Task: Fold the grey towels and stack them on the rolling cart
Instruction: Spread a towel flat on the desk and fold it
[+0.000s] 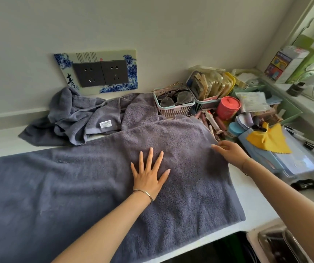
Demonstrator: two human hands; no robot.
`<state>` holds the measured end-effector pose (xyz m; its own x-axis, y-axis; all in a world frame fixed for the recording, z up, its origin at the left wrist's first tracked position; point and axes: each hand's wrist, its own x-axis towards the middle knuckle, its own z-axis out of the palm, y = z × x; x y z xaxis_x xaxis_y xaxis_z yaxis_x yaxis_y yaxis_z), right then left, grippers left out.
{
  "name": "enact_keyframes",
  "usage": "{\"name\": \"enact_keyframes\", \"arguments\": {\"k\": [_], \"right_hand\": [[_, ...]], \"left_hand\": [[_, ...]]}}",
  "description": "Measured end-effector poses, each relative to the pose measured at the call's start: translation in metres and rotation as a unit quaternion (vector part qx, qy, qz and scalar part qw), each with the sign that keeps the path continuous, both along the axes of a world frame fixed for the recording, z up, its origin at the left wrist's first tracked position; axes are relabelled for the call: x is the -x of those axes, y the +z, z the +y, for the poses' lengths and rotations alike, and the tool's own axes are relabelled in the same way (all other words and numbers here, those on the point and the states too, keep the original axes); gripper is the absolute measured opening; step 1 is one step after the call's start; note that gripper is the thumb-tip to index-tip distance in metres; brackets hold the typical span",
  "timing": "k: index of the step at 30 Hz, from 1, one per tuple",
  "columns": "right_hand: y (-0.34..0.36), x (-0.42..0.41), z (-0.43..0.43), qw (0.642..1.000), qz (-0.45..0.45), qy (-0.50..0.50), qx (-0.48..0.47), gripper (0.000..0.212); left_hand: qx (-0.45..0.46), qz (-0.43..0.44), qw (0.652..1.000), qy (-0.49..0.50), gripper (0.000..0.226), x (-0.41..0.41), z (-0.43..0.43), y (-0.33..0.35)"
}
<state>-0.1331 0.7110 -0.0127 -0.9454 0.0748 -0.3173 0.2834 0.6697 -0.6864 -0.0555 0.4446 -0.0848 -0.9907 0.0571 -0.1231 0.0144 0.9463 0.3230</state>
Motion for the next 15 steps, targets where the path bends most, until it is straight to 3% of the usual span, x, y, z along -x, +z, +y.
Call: {"name": "enact_keyframes", "arguments": {"k": [4,8,15], "right_hand": [[0.023,-0.014,-0.008,0.996,0.074,0.043,0.005,0.026],[0.06,-0.021,-0.031,0.99,0.084,0.117,0.002,0.026],[0.113,-0.045,-0.139,0.963,0.06,0.186,0.185,0.032]], "left_hand": [[-0.01,-0.047,0.999,-0.007,0.061,0.006,-0.003,0.012],[-0.046,-0.02,0.999,0.006,0.057,-0.014,-0.019,0.027],[-0.158,0.017,0.982,0.1,0.058,-0.077,-0.103,0.041]]}}
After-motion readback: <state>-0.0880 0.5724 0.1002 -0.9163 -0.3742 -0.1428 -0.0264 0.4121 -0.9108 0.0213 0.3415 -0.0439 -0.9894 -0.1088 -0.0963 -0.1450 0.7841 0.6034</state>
